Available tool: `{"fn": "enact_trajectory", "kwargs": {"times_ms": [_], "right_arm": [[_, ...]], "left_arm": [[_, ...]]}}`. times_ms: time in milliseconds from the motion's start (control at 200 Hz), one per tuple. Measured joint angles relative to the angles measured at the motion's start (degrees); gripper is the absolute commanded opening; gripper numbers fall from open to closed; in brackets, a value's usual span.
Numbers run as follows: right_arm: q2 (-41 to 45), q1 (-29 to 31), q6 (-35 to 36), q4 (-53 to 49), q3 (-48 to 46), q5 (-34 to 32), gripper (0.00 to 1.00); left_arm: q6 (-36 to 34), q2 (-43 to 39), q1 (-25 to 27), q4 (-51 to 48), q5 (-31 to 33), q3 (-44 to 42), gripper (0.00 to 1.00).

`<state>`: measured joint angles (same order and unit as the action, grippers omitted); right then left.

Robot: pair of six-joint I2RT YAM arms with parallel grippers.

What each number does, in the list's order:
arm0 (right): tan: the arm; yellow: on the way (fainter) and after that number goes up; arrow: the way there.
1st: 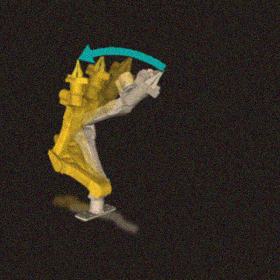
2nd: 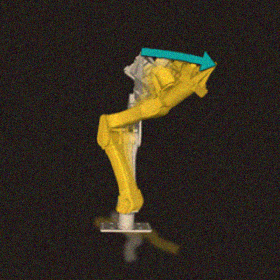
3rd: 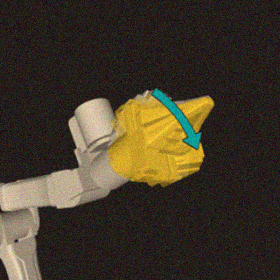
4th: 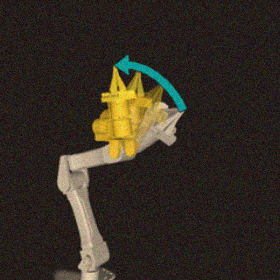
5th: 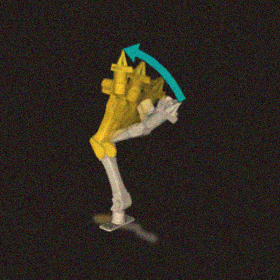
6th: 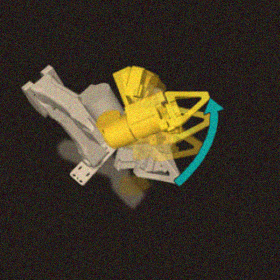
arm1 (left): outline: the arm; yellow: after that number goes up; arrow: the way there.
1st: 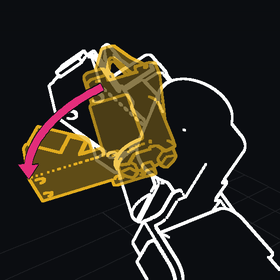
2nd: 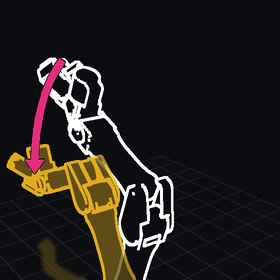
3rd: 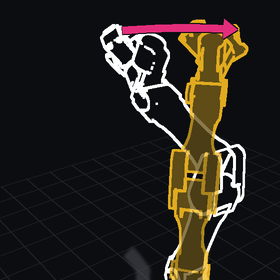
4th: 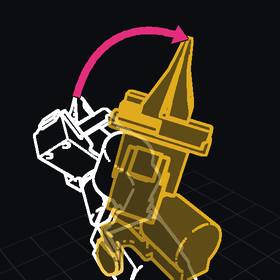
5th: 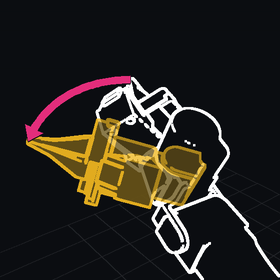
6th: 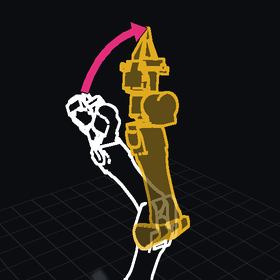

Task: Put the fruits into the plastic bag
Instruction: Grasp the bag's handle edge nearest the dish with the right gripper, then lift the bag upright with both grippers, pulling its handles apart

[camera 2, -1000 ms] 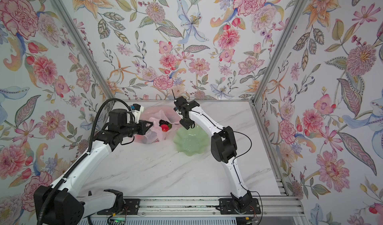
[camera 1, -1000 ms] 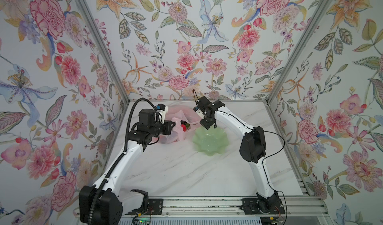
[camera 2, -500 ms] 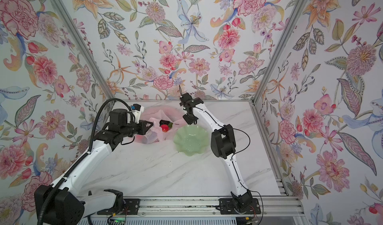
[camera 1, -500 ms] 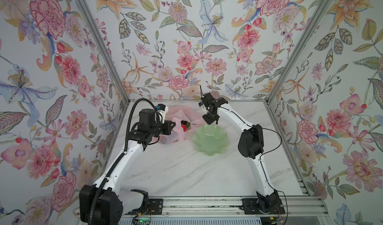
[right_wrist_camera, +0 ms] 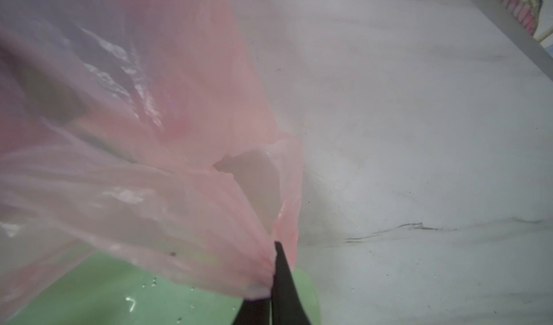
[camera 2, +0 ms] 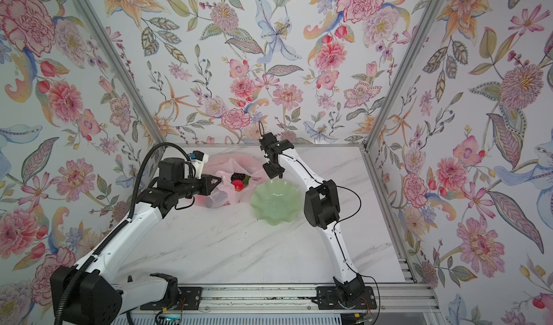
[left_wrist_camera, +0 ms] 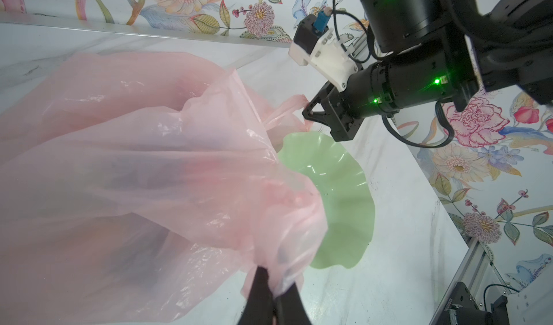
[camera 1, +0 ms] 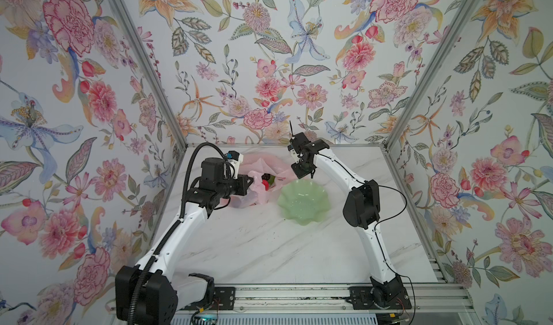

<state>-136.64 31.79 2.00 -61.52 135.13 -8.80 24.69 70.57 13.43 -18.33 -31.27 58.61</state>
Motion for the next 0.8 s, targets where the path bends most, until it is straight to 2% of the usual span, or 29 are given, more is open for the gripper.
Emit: {"fn": "enact_trajectory", "kwargs": {"times_ms": [230,385,550,641,796], "right_arm": [[0.44,-2.99,-10.05,0.02,6.45,5.62,0.00],[0.83,-6.19,-19.58,0.98,11.93,14.40,0.00],[3.93,-9.22,-27.76,5.22,12.68,22.05,0.00],[6.36,-10.27,-30.69,8.24,12.68,24.35,0.00],[11.52,-12.07,-36.68,15.30,12.68,27.96,0.00]], "left_arm": [[0.44,0.07,0.02,0.28,0.09,-0.07,0.00],[2.86,0.07,0.00,1.66,0.48,-0.37,0.00],[5.38,0.85,0.00,2.86,1.51,0.59,0.00],[6.23,4.20,-0.24,1.77,2.03,5.70,0.00],[6.38,13.97,-2.03,-1.33,4.63,23.12,0.00]]}}
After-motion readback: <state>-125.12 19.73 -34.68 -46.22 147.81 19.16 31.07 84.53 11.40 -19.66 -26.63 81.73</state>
